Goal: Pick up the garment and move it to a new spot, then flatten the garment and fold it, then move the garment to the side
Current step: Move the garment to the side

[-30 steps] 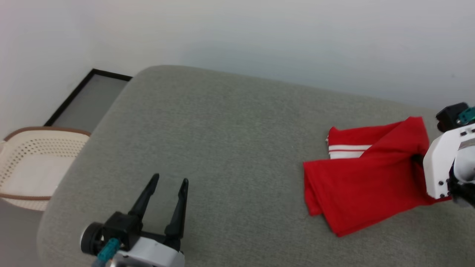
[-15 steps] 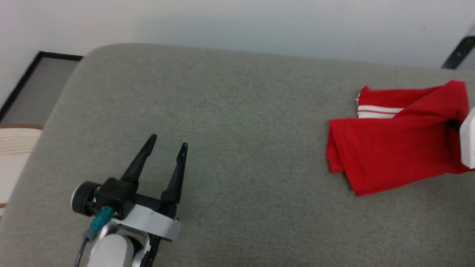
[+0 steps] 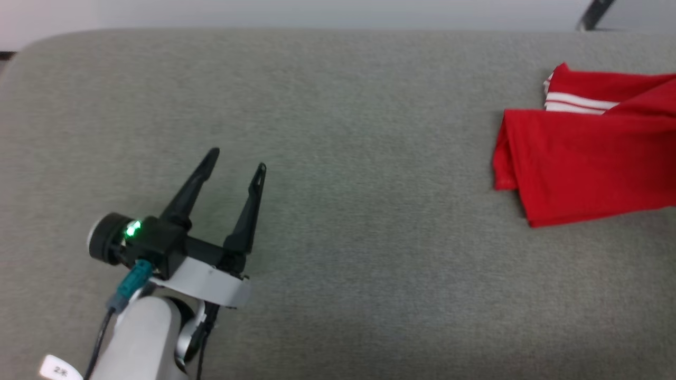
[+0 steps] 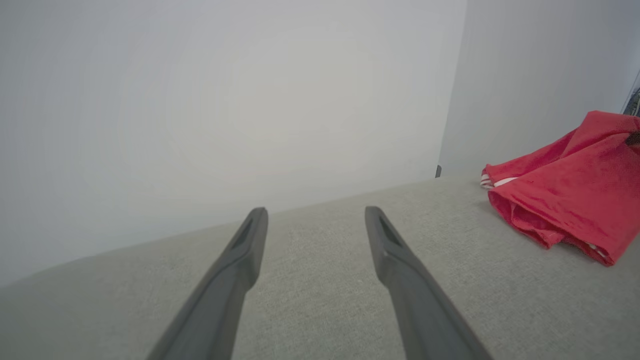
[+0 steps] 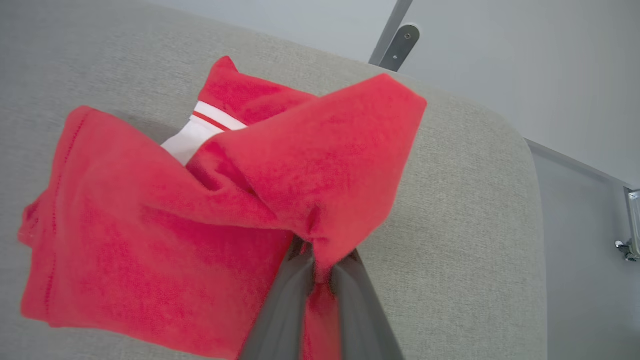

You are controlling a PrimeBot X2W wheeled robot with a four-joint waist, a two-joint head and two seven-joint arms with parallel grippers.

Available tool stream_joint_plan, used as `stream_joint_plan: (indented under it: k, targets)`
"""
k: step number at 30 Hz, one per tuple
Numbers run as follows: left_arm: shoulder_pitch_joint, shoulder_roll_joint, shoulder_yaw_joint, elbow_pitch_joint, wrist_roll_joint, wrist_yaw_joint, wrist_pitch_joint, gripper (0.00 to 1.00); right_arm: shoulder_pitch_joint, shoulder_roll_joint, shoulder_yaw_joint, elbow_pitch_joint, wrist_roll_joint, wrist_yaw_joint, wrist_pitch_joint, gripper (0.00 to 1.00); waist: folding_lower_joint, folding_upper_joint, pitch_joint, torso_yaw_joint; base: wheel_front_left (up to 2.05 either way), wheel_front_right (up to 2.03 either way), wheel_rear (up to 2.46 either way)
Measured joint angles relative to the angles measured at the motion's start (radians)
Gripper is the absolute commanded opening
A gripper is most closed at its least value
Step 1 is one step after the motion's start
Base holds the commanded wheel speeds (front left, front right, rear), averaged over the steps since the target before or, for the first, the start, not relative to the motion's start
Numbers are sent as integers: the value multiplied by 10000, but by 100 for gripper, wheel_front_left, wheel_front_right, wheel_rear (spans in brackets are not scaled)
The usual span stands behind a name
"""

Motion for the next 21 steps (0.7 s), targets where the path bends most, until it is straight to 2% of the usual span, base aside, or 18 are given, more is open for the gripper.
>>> stream_joint_plan:
  k: [21]
  targets:
    - [-682,596,-136,-232,132,0,0,100,-987,-1220,320,-259,180,0,-380,0,0,0,1489,-1895,0,0,0]
